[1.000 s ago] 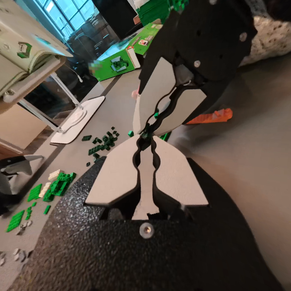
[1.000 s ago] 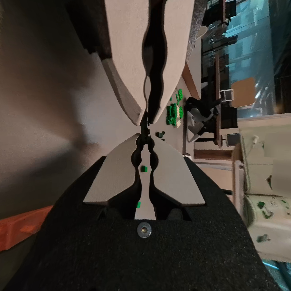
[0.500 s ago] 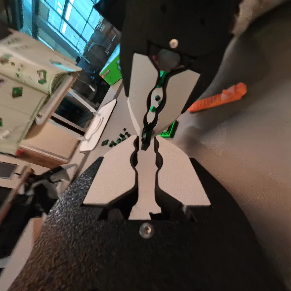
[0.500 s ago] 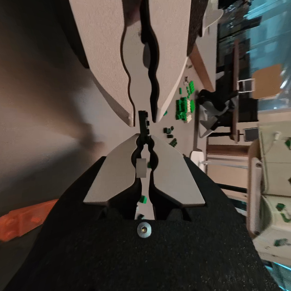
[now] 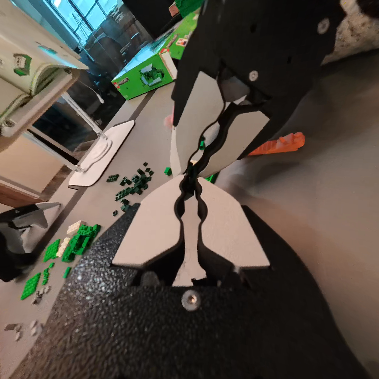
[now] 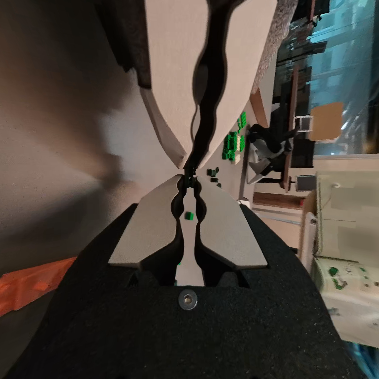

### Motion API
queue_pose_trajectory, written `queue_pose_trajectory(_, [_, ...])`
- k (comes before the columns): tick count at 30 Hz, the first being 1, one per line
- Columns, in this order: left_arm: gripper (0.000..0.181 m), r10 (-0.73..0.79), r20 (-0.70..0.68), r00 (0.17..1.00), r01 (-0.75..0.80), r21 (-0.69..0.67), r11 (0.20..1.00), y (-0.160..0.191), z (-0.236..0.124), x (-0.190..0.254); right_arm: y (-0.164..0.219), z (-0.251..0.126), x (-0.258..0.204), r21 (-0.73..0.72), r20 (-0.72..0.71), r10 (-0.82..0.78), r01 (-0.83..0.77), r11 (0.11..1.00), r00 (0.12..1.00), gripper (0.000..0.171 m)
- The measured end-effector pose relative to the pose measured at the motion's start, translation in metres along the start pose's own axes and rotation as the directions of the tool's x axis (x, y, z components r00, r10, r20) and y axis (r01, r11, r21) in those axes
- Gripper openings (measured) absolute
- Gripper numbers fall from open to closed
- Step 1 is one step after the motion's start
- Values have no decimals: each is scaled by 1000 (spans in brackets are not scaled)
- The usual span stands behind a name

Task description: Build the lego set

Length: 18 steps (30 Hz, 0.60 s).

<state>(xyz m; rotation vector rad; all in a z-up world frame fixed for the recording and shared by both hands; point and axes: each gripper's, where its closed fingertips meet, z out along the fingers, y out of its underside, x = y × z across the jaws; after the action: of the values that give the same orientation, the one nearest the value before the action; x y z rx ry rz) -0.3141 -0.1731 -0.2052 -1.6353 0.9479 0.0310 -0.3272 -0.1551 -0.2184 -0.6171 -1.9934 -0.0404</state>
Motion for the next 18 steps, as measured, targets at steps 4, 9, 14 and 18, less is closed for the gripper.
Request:
queue_pose_trajectory(4, [7,-79,-23,997,79,5,997,1,1,0,1,0,2,-13,-45,-65,64,998,997,7])
queue_pose_trajectory(9, [7,-118,-38,992,118,7,993,1,1,0,1,0,3,-1,-84,-114,115,993,990,8])
queue_pose_trajectory(14, [7,-140,-50,989,141,14,990,1,1,0,0,0,3,30,-95,-99,103,994,990,8])
queue_pose_trajectory(18, [7,-128,-29,991,129,27,991,-1,0,-2,1,-1,6,18,-103,-57,59,998,993,5])
